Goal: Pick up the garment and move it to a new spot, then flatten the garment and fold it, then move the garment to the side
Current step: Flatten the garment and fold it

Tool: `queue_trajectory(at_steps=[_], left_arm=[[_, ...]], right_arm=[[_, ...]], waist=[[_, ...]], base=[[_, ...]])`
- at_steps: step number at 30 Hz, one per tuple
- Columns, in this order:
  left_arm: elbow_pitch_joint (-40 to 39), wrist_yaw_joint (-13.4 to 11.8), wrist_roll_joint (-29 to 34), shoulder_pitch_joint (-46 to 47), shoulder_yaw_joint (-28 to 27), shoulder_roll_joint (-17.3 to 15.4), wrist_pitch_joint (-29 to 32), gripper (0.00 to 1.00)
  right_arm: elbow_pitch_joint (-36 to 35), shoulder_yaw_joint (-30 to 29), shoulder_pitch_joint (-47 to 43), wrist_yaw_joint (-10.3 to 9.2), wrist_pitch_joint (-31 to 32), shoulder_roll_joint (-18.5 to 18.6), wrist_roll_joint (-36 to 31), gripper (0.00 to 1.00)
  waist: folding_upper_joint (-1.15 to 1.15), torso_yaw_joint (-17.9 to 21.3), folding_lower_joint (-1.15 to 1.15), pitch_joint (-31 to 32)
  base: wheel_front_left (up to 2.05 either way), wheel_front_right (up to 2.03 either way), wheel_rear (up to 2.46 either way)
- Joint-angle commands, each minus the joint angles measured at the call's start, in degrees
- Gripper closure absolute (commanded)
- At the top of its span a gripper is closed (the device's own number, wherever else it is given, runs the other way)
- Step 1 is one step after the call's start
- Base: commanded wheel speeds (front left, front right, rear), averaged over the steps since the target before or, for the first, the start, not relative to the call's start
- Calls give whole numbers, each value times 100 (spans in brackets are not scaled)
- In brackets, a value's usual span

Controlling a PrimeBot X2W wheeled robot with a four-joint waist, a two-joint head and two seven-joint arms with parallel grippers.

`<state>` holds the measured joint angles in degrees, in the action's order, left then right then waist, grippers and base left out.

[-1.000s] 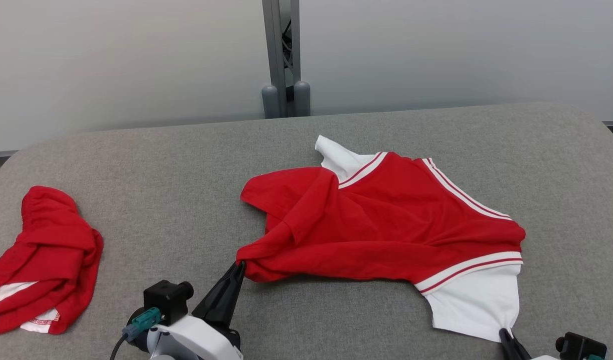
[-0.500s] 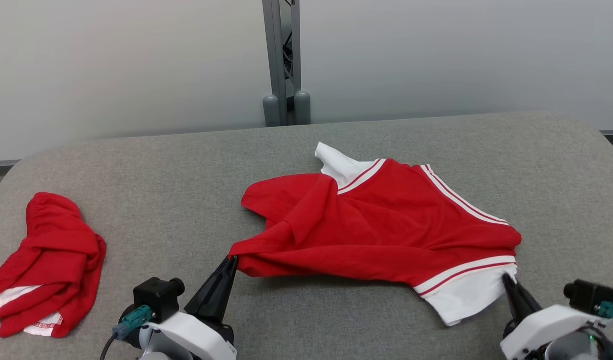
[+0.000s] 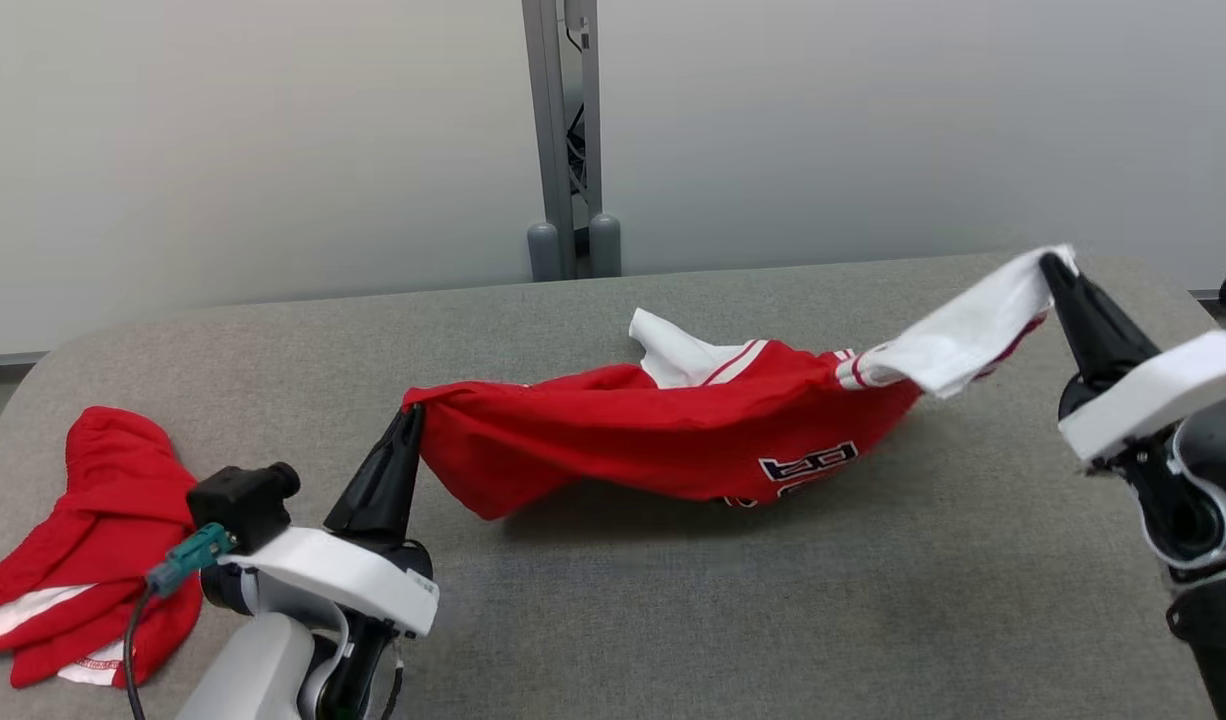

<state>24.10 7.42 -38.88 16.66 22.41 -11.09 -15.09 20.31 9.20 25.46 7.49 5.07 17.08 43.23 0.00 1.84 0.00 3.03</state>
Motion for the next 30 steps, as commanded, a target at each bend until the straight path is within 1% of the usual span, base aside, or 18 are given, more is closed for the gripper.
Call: queue_trajectory(at_steps=[1, 5, 9, 12, 16, 18, 20, 26, 30], left_arm=[[138, 5, -197, 127, -88, 31, 30, 100], [410, 5, -802, 554, -243, 160, 374, 100], [497, 5, -1621, 987, -472, 222, 925, 100], [477, 5, -2132, 1331, -687, 242, 1207, 100], [355, 5, -2694, 1768, -1005, 258, 1336, 100], [301, 5, -2688, 1967, -1030, 201, 1262, 100], [257, 5, -2523, 2156, -950, 150, 1095, 100], [377, 5, -1903, 2581, -729, 65, 361, 100], [569, 5, -1461, 2698, -565, 5, 120, 100]], right_arm=[[-61, -46, 160, -1, 117, 8, 105, 100], [-62, -18, 697, -1, 428, 11, 183, 100], [189, 15, 1268, 0, 679, -45, 254, 100], [494, -7, 1715, 0, 728, -127, 298, 100], [977, -33, 2309, 0, 644, -246, 275, 100], [1220, -13, 2591, 0, 556, -293, 214, 100], [1426, 41, 2837, 0, 424, -352, 149, 100], [2015, 178, 3492, 0, -172, -420, -93, 100], [2275, 394, 3797, 0, -634, -418, -392, 100]], waist=[[0, -10, 0, 35], [0, -29, 0, 118], [0, -46, 0, 200], [0, -49, 0, 260], [0, -52, 0, 343], [0, -58, 0, 372], [0, -68, 0, 406], [0, -86, 0, 497], [0, -87, 0, 539]], base=[[0, 0, 0], [0, 0, 0], [0, 0, 0], [0, 0, 0], [0, 0, 0], [0, 0, 0], [0, 0, 0], [0, 0, 0], [0, 0, 0]])
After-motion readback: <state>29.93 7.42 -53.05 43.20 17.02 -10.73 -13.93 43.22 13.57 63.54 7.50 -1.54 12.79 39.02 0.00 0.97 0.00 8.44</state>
